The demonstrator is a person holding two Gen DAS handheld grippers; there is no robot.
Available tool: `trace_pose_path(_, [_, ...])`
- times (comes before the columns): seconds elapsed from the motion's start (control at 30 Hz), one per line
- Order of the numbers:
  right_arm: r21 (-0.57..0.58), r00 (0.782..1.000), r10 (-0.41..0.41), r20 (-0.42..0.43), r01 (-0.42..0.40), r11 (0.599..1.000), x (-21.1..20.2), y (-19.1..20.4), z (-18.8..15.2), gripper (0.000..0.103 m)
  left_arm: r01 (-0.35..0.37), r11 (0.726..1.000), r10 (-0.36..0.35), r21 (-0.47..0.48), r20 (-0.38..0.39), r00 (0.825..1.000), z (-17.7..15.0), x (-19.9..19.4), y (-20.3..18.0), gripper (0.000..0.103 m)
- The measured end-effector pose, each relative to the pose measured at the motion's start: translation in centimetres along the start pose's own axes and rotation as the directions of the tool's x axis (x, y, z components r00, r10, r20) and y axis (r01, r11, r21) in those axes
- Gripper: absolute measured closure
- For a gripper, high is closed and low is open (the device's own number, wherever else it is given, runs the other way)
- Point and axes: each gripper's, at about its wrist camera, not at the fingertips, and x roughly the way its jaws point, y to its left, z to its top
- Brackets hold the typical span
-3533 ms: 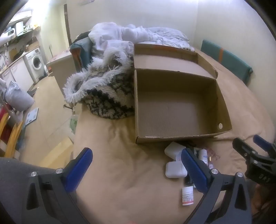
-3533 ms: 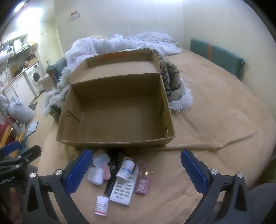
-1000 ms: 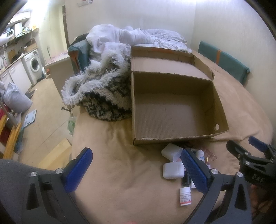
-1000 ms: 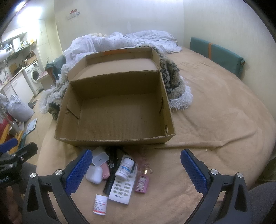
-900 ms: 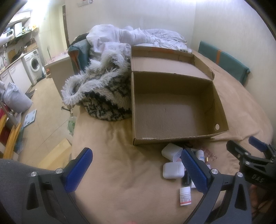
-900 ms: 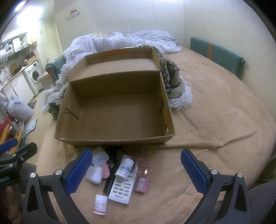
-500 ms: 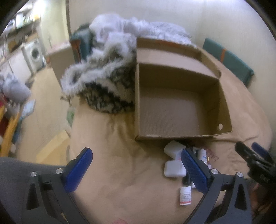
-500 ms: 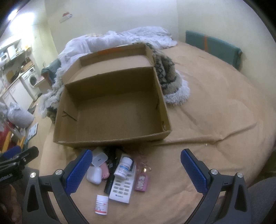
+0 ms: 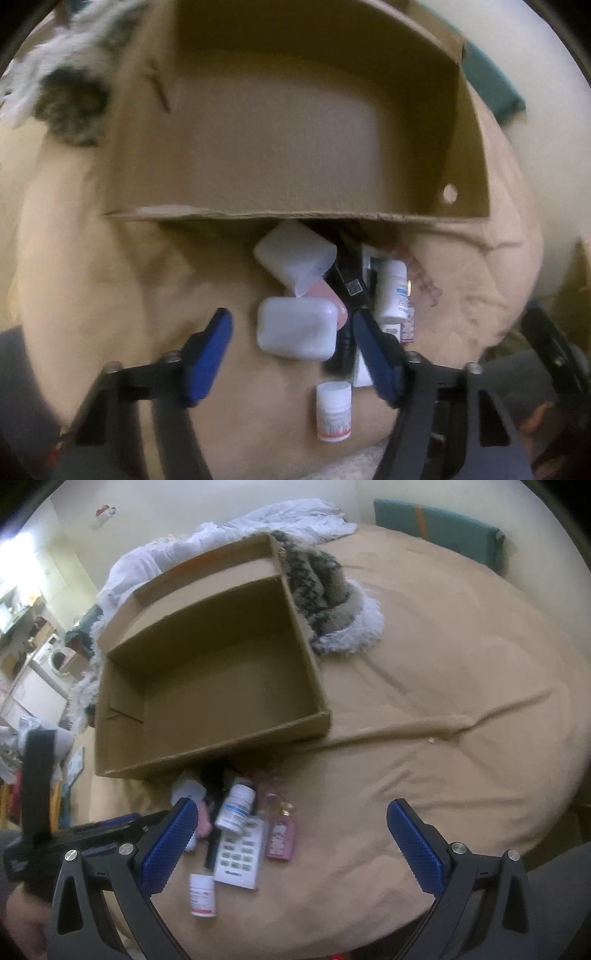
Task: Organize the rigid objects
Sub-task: 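Grasp the white earbud case with left tool while right tool grasps the white pill bottle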
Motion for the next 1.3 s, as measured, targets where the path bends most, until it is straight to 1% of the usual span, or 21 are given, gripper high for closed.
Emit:
trace_pose_path(0.07, [-0.019,1.0,-0.001,0.005,0.001,1.0,-0.2,0.3,0.0,0.0,0.051,0.999,-0.052,-0.006,-0.04,0.998,0.1,1.1,-0.2,0.04])
trace_pose_path(0.1, [-0.024,1.0,0.003,0.005,-0.003,1.0,-0.2,0.3,0.0,0.0,0.055,0.998,-0.054,0.007,-0.052,0.997,0.0,1.4,-0.5,0.04])
trace_pose_path(0.27, [-0.034,0.999,0.027,-0.022,-0.028,0.999,0.3,0.6,0.0,0.0,0.012,0.995,-0.006,0.095,-0.069,0.998,-0.7,3.7,-1.6,0.04])
trace_pose_path(0.3, [-0.035,0.999,0.03,-0.024,-0.031,0.999,0.4,0.7,0.0,0.0,0.011,0.995,-0.003,0.1,-0.078,0.997,-0.9,4.1,-1.5,0.048])
trace_pose_path(0.33, [-0.038,0.999,0.032,-0.026,-0.033,0.999,0.4,0.8,0.0,0.0,0.006,0.995,0.002,0.099,-0.075,0.997,-1.0,4.5,-1.5,0.054])
trace_pose_path(0.4, [-0.05,0.999,0.031,-0.026,-0.032,0.998,0.4,1.0,-0.1,0.0,0.013,0.995,-0.008,0.1,-0.054,0.999,-1.3,4.6,-1.6,0.054])
trace_pose_path(0.5, [-0.061,0.999,0.024,-0.03,-0.026,0.998,0.5,1.1,-0.2,0.0,-0.02,0.992,0.023,0.123,-0.024,0.999,-1.5,4.1,-2.0,0.055])
trace_pose_path(0.63, [-0.051,0.998,0.034,-0.052,-0.036,0.998,0.9,0.9,-0.2,0.0,-0.029,0.996,0.031,0.085,-0.014,0.999,-1.8,3.7,-1.8,0.055])
trace_pose_path(0.7, [-0.045,0.996,0.054,-0.065,-0.057,0.997,1.1,0.9,-0.3,0.0,-0.055,0.995,0.055,0.079,0.003,0.998,-1.9,2.8,-1.1,0.055])
trace_pose_path(0.77, [-0.031,0.989,0.097,-0.109,-0.101,0.994,1.6,1.0,-0.5,0.0,-0.101,0.993,0.099,0.064,0.029,0.995,-2.2,1.9,-0.5,0.055])
trace_pose_path(0.8, [-0.009,0.978,0.137,-0.16,-0.14,0.99,2.3,1.1,-0.7,0.0,-0.118,0.992,0.116,0.051,0.036,0.993,-2.3,1.6,-0.2,0.055])
trace_pose_path(0.83, [0.022,0.956,0.19,-0.225,-0.19,0.982,3.1,1.3,-1.2,0.006,-0.15,0.988,0.148,0.039,0.046,0.988,-2.4,1.1,0.3,0.055])
trace_pose_path(0.87, [0.046,0.928,0.24,-0.286,-0.237,0.97,3.9,1.6,-1.8,0.014,-0.175,0.984,0.173,0.027,0.056,0.983,-2.5,0.8,0.6,0.055])
trace_pose_path(0.9, [0.076,0.9,0.28,-0.333,-0.271,0.96,4.5,1.9,-2.3,0.025,-0.191,0.982,0.189,0.013,0.06,0.98,-2.5,0.5,0.9,0.055])
trace_pose_path(0.97, [0.152,0.836,0.346,-0.426,-0.311,0.938,6.1,2.6,-3.8,0.029,-0.224,0.974,0.225,-0.013,0.069,0.972,-2.5,0.0,1.5,0.055])
trace_pose_path(1.0, [0.175,0.815,0.365,-0.449,-0.32,0.931,6.6,3.0,-4.2,0.031,-0.232,0.972,0.233,-0.022,0.072,0.97,-2.5,-0.2,1.8,0.055])
trace_pose_path(1.03, [0.191,0.803,0.375,-0.463,-0.323,0.927,7.0,3.5,-4.6,0.034,-0.24,0.97,0.242,-0.035,0.072,0.968,-2.5,-0.3,2.1,0.055])
trace_pose_path(1.1, [0.195,0.79,0.375,-0.484,-0.32,0.927,7.7,4.6,-5.1,0.045,-0.249,0.966,0.253,-0.061,0.062,0.965,-2.5,-0.8,3.2,0.055])
trace_pose_path(1.2, [0.195,0.78,0.359,-0.513,-0.301,0.933,8.8,6.2,-5.4,0.048,-0.237,0.965,0.242,-0.115,0.034,0.97,-2.5,-1.4,5.4,0.055])
trace_pose_path(1.27, [0.147,0.793,0.299,-0.531,-0.261,0.954,9.8,7.3,-5.7,0.048,-0.236,0.963,0.242,-0.129,0.034,0.97,-2.5,-1.8,6.1,0.055])
trace_pose_path(1.3, [0.112,0.804,0.258,-0.535,-0.235,0.966,10.2,7.8,-6.1,0.052,-0.238,0.963,0.244,-0.13,0.037,0.969,-2.5,-1.9,6.2,0.055])
